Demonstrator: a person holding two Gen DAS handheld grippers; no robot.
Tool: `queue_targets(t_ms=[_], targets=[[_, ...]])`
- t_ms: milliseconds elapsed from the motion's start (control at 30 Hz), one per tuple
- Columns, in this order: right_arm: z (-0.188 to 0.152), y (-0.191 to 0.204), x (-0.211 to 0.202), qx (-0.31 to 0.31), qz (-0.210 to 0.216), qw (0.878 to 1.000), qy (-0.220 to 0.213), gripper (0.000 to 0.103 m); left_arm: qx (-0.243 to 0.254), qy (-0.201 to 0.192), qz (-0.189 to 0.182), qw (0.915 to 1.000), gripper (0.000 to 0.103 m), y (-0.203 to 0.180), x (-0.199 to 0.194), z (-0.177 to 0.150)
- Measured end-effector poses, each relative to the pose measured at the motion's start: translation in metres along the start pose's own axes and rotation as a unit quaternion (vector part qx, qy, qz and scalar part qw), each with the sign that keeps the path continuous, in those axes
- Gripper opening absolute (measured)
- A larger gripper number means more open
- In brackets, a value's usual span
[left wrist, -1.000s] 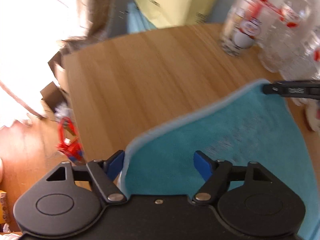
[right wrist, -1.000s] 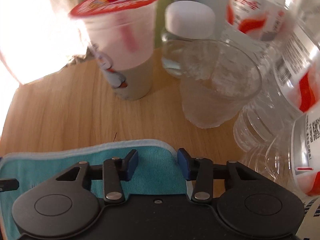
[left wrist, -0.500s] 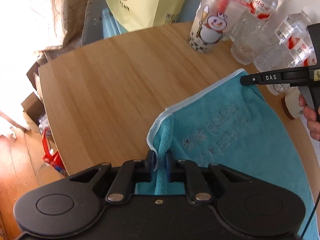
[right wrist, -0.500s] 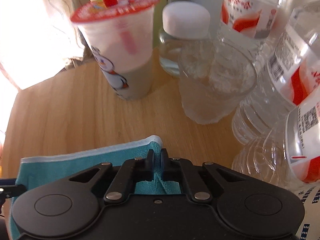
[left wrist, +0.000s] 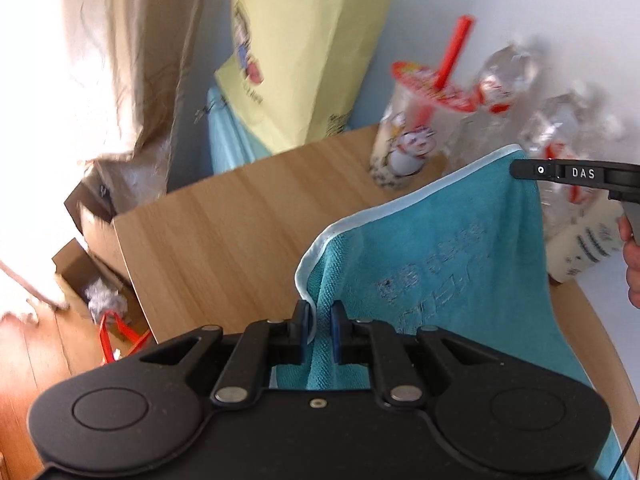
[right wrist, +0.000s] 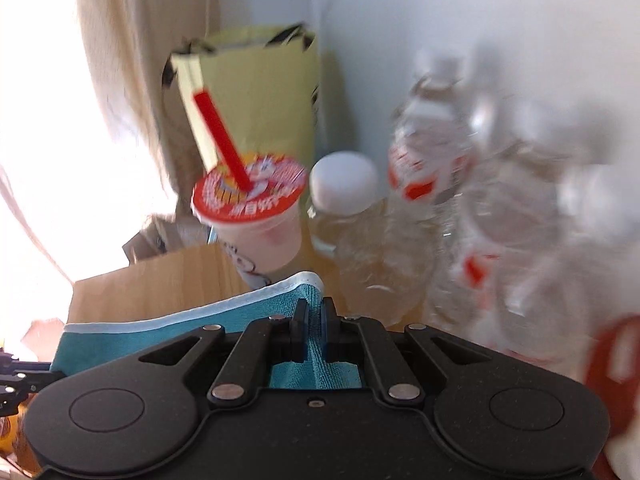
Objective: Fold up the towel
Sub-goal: 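Lift the held edge with both grippers and fold it over onto the towel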
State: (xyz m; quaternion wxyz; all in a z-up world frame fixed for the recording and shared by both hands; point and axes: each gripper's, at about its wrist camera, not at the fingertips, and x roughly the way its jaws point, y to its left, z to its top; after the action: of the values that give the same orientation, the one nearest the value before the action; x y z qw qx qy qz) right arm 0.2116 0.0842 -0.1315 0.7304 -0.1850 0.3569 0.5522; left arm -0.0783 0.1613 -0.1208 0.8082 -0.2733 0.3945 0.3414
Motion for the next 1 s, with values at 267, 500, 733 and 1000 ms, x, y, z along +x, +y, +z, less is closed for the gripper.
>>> queue_targets(t_ms=[267, 500, 733, 1000], targets=[[-0.037, -0.016, -0.080, 0.042, -0.033, 0.998, -0.040, 0.005, 0.032, -0.016, -0.047, 0.9983, 0.011, -0.031, -0.049, -0.019], [-0.079, -0.031, -0.151, 0.093, -0.085, 0.990, -0.060, 0.005, 0.116, -0.003, -0.112, 0.9869, 0.011, -0.065, -0.062, -0.037], [-0.125, -0.044, -0.205, 0.139, -0.119, 0.981, -0.065, 0.005, 0.168, 0.011, -0.144, 0.9751, 0.011, -0.088, -0.070, -0.049], [-0.171, -0.051, -0.244, 0.141, -0.128, 0.980, -0.057, 0.005, 0.159, 0.017, -0.144, 0.9766, 0.011, -0.109, -0.084, -0.067]])
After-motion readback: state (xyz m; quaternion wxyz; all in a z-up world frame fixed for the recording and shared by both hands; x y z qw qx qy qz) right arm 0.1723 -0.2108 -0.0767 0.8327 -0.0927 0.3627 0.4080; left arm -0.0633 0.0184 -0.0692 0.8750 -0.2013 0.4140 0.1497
